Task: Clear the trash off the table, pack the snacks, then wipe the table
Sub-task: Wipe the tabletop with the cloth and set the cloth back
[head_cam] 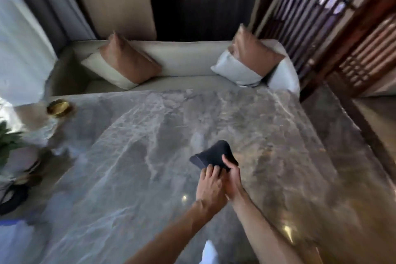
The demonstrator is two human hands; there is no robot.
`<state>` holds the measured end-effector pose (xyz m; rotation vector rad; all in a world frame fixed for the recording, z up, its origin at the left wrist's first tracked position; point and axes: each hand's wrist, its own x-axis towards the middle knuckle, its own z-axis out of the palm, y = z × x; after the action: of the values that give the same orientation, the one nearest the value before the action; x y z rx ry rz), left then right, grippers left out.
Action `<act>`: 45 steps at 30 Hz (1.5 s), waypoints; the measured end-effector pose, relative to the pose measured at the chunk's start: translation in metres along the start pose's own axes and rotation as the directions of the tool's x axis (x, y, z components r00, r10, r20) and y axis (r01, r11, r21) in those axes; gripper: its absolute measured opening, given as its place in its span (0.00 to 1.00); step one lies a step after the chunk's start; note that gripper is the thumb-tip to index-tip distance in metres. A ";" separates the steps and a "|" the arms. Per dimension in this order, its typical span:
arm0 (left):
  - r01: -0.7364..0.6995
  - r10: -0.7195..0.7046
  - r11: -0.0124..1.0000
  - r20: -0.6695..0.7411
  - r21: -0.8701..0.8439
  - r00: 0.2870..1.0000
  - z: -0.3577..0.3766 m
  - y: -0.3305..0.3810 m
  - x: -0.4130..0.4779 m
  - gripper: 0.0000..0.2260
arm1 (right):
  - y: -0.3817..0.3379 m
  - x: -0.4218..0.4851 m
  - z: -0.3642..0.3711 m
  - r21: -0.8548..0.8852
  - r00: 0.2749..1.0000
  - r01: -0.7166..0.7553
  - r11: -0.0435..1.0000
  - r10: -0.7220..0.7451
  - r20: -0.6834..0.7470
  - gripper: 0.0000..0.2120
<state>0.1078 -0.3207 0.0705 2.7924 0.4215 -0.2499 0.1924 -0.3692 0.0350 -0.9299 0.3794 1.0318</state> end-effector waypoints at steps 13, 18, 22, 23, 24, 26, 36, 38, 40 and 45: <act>-0.145 0.151 0.943 -0.003 -0.300 0.989 0.057 0.066 0.131 0.34 | -0.114 0.076 -0.104 0.111 0.988 -0.131 0.985 0.139 -0.065 0.12; 0.082 -0.124 0.905 -0.072 -0.417 0.990 0.081 0.017 0.144 0.32 | -0.137 0.126 -0.098 0.101 0.996 -0.090 0.991 0.092 -0.014 0.16; 0.503 -0.520 0.813 0.023 -0.295 0.854 0.103 -0.056 0.124 0.36 | -0.179 0.170 -0.081 0.028 0.999 -0.033 0.999 0.034 -0.026 0.21; 0.566 -0.577 0.774 0.051 -0.284 0.815 0.108 -0.073 0.116 0.36 | -0.188 0.181 -0.073 -0.044 0.999 -0.028 0.999 0.027 -0.030 0.23; 0.614 -0.622 0.740 0.068 -0.277 0.780 0.113 -0.089 0.109 0.36 | -0.195 0.193 -0.063 -0.195 0.998 -0.012 0.981 -0.001 -0.063 0.26; 0.680 -0.686 0.687 0.080 -0.257 0.723 0.124 -0.115 0.096 0.35 | -0.198 0.214 -0.039 -0.664 0.971 0.031 0.747 -0.179 -0.156 0.30; 0.634 -0.669 0.741 -0.166 -0.220 0.724 0.187 -0.159 0.068 0.31 | -0.058 0.309 0.006 -0.870 0.932 0.089 -0.485 -0.268 0.245 0.29; 0.607 -0.652 0.757 -0.220 -0.243 0.725 0.193 -0.162 0.067 0.31 | -0.044 0.312 0.004 -0.868 0.904 0.118 -0.482 -0.311 0.295 0.30; 0.609 -0.667 0.743 -0.235 -0.277 0.707 0.194 -0.163 0.068 0.32 | -0.032 0.307 0.002 -0.859 0.888 0.144 -0.491 -0.319 0.331 0.31; 0.581 -0.648 0.760 -0.274 -0.293 0.710 0.197 -0.162 0.067 0.32 | -0.008 0.286 -0.007 -0.907 0.893 0.230 -0.353 -0.293 0.341 0.29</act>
<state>0.0956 -0.2195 -0.1724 2.4040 1.4065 0.1712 0.3410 -0.2151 -0.1549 -2.4790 -1.0013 0.6274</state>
